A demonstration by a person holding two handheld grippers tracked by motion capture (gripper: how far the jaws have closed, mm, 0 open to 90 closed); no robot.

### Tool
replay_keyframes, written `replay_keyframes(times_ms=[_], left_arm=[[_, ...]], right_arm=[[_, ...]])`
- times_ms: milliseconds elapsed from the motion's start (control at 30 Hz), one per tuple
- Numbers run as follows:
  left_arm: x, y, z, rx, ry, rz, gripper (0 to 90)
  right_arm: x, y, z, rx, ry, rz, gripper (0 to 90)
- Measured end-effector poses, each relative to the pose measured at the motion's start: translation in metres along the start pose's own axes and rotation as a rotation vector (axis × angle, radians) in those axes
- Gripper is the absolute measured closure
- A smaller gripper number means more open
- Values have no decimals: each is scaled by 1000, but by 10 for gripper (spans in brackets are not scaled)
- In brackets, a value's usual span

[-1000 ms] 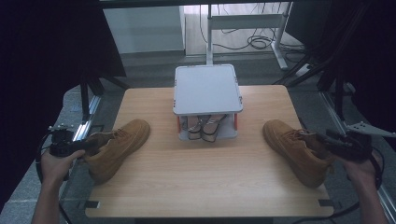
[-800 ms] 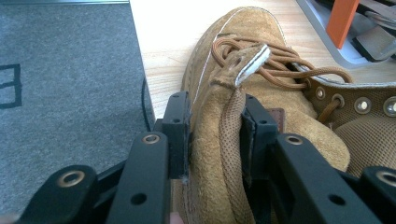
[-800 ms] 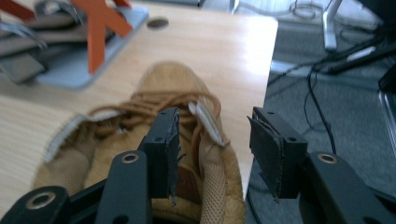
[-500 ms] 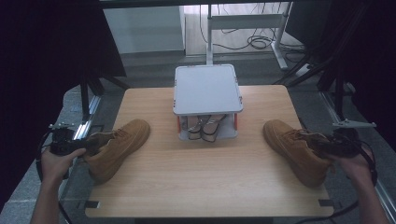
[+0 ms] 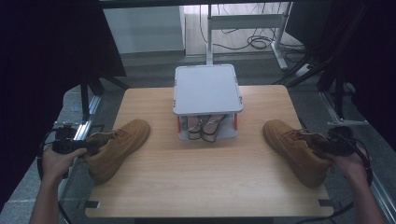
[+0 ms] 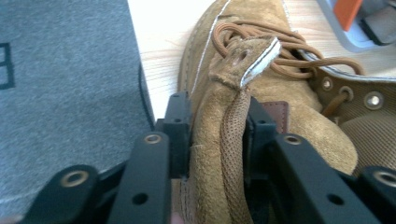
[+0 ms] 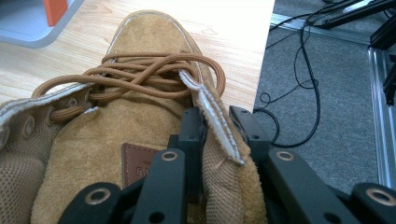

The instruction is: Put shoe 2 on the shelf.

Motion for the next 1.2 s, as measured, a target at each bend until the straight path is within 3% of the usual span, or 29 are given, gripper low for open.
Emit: replay_keyframes(times_ms=[200,467,767,1200], left_arm=[[-1,0,3,-6,24,19,760],[-7,0,12,-18,16,107,769],[-20,10,36,23,13,203,769],[-44,27,55,39,-57,322,765]], right_arm=[[-1,0,-3,5,-1,21,774],[-3,0,-8,11,7,70,792],[-10,2,-16,8,18,135,804],[-31,4,-27,7,3,221,809]])
Point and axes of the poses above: each handheld gripper's, and its own axes: x roughly forward along the jaws, y roughly out of its top, z roughly to its right, the point moved 9 cm from there along x, roughly forward along the jaws, and after that the axes turned 7 degrees about y, right-handed, at the moved point
